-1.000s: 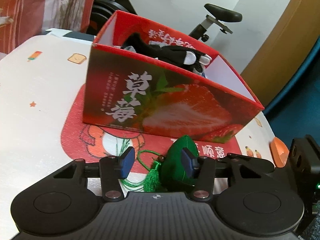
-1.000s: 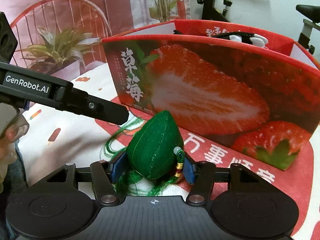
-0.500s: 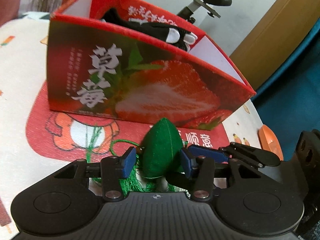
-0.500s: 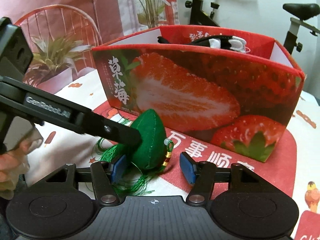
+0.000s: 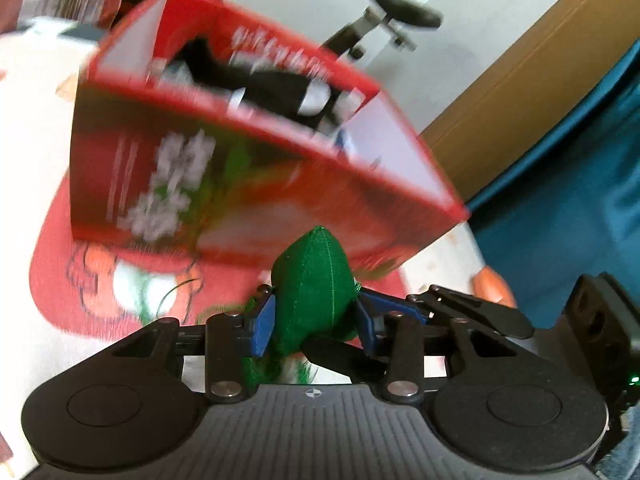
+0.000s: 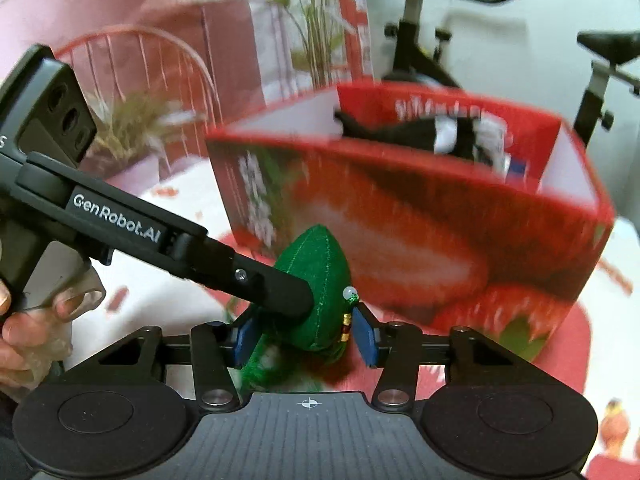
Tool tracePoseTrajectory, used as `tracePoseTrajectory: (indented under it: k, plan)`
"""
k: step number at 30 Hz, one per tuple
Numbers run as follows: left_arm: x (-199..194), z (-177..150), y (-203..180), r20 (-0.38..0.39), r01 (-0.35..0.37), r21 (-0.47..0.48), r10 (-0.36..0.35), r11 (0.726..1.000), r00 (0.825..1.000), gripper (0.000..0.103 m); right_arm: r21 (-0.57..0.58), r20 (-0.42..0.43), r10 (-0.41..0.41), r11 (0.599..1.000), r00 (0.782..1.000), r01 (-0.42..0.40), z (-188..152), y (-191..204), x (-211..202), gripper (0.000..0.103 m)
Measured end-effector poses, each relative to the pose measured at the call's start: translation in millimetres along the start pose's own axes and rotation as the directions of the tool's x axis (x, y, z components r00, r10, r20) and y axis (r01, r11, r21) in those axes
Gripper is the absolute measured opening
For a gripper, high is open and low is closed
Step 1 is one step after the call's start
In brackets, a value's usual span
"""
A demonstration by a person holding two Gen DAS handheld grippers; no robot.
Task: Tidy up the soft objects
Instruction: 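Lift the green ornament with both grippers over the red box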
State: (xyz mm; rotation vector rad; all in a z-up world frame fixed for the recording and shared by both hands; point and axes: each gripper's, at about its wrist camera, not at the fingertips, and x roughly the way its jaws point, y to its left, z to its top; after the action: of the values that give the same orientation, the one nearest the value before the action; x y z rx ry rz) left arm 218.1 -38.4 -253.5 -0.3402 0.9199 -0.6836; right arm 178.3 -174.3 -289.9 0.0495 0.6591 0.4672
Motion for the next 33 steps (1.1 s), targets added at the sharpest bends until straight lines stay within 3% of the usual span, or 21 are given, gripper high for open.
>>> tracePoseTrajectory:
  k: [5, 9, 17, 27, 33]
  plan:
    - [-37, 28, -29, 0.114, 0.024, 0.089, -0.034, 0.996, 0.993, 0.044, -0.043, 0.11, 0.009, 0.999, 0.994, -0.005, 35, 4, -34, 0.046]
    - [-61, 53, -50, 0.209, 0.033, 0.146, -0.063, 0.989, 0.976, 0.044, -0.105, 0.212, 0.026, 0.994, 0.977, -0.004, 74, 7, -61, 0.046]
    - [-71, 96, -64, 0.323, 0.076, 0.142, -0.119, 0.987, 0.939, 0.044, -0.211, 0.329, 0.019, 0.976, 0.944, 0.054, 145, 5, -82, 0.046]
    - [-61, 113, -65, 0.319, 0.053, 0.133, -0.093, 0.99, 0.943, 0.044, -0.221, 0.34, -0.016, 0.971, 0.94, 0.096, 162, 0, -69, 0.046]
    - [-58, 125, -89, 0.322, 0.051, 0.203, -0.116, 0.978, 0.94, 0.044, -0.16, 0.392, -0.054, 0.979, 0.918, 0.126, 157, -16, -85, 0.046]
